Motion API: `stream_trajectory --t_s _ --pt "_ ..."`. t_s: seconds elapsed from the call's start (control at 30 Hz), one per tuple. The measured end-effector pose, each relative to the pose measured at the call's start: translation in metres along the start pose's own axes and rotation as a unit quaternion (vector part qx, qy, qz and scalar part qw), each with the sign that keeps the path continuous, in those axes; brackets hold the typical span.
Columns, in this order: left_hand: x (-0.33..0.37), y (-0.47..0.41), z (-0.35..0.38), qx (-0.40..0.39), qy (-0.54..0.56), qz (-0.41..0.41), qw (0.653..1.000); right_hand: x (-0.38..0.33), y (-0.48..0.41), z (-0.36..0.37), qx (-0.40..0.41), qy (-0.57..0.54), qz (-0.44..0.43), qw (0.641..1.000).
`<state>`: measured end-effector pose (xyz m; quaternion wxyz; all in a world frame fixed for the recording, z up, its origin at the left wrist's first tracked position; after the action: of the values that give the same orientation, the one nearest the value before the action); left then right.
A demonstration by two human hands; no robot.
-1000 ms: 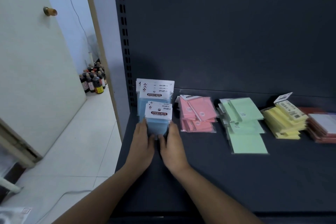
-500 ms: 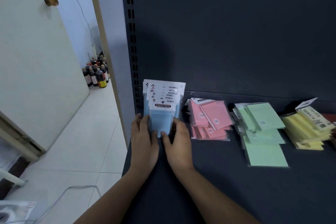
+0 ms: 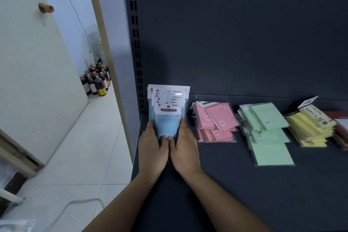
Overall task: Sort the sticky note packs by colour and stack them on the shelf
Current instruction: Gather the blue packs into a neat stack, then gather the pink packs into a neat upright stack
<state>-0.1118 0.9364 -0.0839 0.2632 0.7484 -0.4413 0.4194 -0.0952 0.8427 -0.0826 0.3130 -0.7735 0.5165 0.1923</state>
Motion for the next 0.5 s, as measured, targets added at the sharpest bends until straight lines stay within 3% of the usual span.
stream_trajectory --t_s 0.13,0.2,0.27,0.33,0.4,0.5 --pt "-0.001 0.004 -0.002 0.0 0.01 -0.01 1.0 -0.003 0.008 -0.004 0.015 -0.048 0.009 0.999" --pt "-0.001 0.01 -0.007 0.042 0.019 -0.011 0.999 -0.004 0.019 -0.01 0.016 -0.097 0.017 0.995" --pt "0.003 0.021 -0.013 0.116 0.004 0.065 0.991 -0.004 0.029 -0.021 0.025 -0.129 0.016 0.991" --pt "0.014 0.035 -0.012 0.131 0.004 0.171 0.976 -0.006 0.035 -0.042 0.086 -0.147 -0.006 0.985" --pt "0.032 0.044 -0.003 0.057 0.041 0.236 0.969 -0.005 0.035 -0.069 0.189 -0.128 -0.038 0.973" --pt "0.061 0.049 0.015 -0.085 0.099 0.19 0.973 0.008 0.027 -0.104 0.274 -0.046 -0.028 0.96"
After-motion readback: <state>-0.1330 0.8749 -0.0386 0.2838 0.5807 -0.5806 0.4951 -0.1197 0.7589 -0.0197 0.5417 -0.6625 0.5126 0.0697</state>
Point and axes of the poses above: each hand's wrist, its own y-axis away from the middle knuckle, its own z-axis out of the palm, x = y × z, the point moved 1 cm from there along -y, towards the middle knuckle, and after that the axes turned 12 degrees about -z, right-handed, at the moved point
